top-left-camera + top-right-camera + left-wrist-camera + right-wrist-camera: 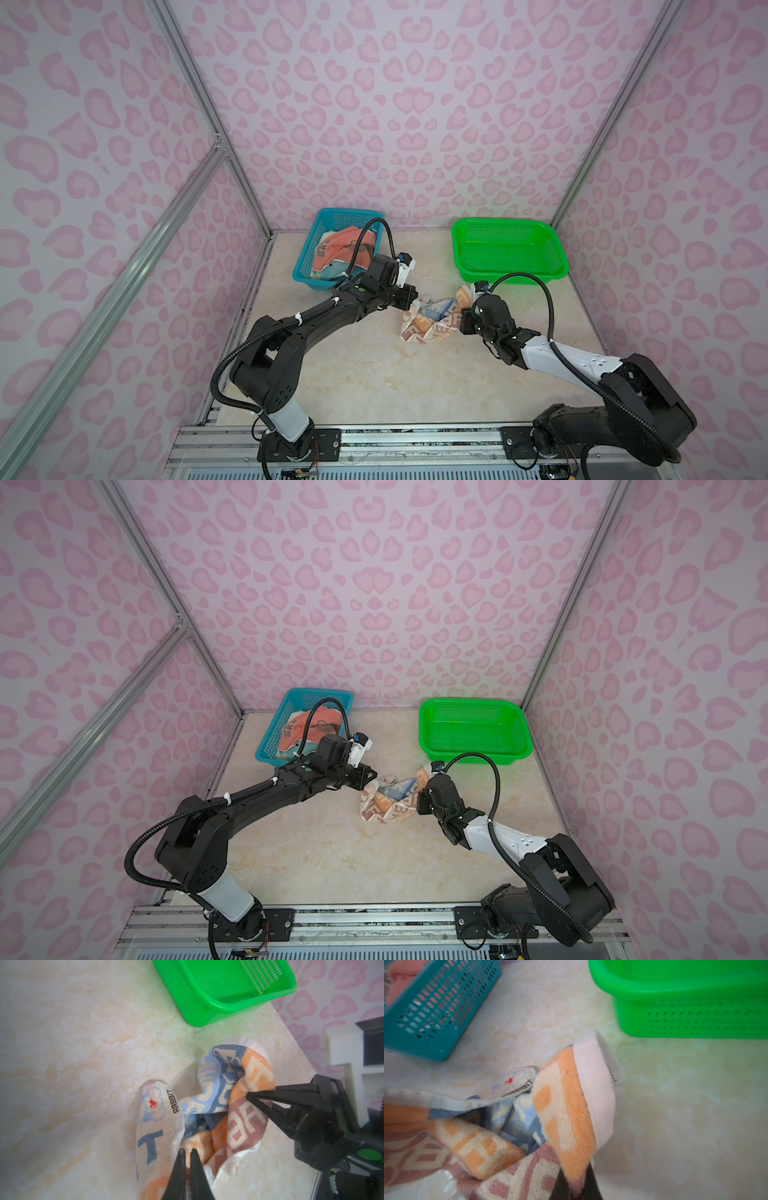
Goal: Fold and stack the towels
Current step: 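Grasp the towel's other corner with the right gripper near the left gripper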
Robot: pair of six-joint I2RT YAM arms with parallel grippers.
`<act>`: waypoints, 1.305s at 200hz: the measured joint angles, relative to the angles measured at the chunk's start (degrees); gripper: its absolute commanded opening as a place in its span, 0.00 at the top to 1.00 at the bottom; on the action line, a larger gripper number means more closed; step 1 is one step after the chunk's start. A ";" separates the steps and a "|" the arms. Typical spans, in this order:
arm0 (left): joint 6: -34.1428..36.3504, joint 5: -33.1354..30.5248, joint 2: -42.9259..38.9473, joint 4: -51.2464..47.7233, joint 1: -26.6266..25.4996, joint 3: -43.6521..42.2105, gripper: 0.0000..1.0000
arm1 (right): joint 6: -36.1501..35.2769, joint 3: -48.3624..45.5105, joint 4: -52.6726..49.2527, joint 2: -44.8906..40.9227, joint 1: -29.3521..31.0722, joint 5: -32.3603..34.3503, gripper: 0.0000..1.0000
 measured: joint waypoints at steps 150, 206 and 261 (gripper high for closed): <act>-1.51 8.85 -0.74 5.25 -0.20 -0.90 0.98 | -15.58 6.75 0.35 -6.56 5.29 -18.21 0.34; -1.53 10.99 -0.85 6.78 -0.22 -0.59 0.98 | -12.61 10.62 3.80 1.31 4.61 -25.77 0.35; -1.49 11.78 -1.07 7.08 -0.22 0.42 0.98 | -10.05 11.87 6.21 4.79 3.23 -30.40 0.50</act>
